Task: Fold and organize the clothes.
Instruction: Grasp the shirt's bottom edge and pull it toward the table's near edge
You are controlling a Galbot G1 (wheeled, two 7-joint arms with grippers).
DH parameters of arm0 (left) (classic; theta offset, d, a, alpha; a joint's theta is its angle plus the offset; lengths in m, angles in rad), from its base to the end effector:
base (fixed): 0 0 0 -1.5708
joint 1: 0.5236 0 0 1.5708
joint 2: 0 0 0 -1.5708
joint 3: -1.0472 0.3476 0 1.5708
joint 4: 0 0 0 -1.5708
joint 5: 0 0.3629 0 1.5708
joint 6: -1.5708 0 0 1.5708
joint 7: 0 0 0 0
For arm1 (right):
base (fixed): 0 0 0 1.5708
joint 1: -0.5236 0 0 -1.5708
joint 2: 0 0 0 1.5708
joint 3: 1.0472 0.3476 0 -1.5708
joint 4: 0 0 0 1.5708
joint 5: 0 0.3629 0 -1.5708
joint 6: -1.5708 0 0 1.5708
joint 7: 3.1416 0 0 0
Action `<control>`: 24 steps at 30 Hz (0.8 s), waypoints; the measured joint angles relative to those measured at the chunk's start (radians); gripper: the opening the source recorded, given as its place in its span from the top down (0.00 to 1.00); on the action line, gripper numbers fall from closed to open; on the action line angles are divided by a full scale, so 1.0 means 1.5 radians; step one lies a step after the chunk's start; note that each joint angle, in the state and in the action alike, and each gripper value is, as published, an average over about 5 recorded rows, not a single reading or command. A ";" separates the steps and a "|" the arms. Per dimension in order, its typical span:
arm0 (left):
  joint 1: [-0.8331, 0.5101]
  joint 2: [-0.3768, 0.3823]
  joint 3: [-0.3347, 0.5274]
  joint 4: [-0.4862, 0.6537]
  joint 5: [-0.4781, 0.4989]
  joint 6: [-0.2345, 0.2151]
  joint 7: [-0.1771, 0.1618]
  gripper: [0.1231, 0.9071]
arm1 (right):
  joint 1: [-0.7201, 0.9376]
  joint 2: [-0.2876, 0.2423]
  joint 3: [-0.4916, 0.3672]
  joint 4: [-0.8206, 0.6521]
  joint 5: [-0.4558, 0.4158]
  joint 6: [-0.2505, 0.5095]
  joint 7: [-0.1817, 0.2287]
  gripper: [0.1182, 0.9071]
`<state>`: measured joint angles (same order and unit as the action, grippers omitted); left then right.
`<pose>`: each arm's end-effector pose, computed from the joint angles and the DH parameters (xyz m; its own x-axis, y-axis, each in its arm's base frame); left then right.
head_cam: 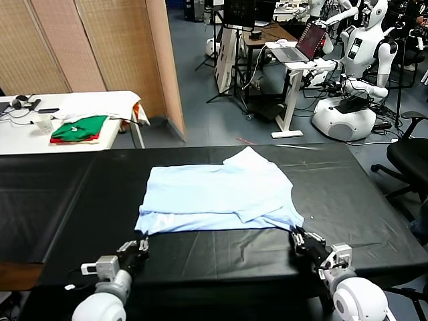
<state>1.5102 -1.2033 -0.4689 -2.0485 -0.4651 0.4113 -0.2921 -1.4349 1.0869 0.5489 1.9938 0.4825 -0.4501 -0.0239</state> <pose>0.2097 0.0485 -0.3003 -0.8929 -0.0344 0.4489 -0.0562 0.9978 -0.0353 0.2413 -0.0998 -0.2842 -0.8816 -0.1887 0.4326 -0.1917 0.9808 0.0371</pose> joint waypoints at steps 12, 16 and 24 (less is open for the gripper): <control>0.009 0.000 0.002 -0.007 -0.003 0.001 0.007 0.38 | -0.011 0.007 0.001 -0.004 -0.004 0.003 0.005 0.80; 0.009 0.000 0.007 -0.012 -0.006 0.006 0.012 0.68 | -0.008 0.008 -0.004 -0.007 -0.003 0.002 0.008 0.84; 0.011 0.017 0.003 -0.013 0.023 0.012 0.003 0.97 | -0.024 -0.012 0.004 0.016 0.029 -0.036 0.026 0.87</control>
<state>1.5275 -1.1786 -0.4640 -2.0675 -0.4303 0.4291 -0.2882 -1.4708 1.0687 0.5545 2.0183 0.5261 -0.5040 0.0155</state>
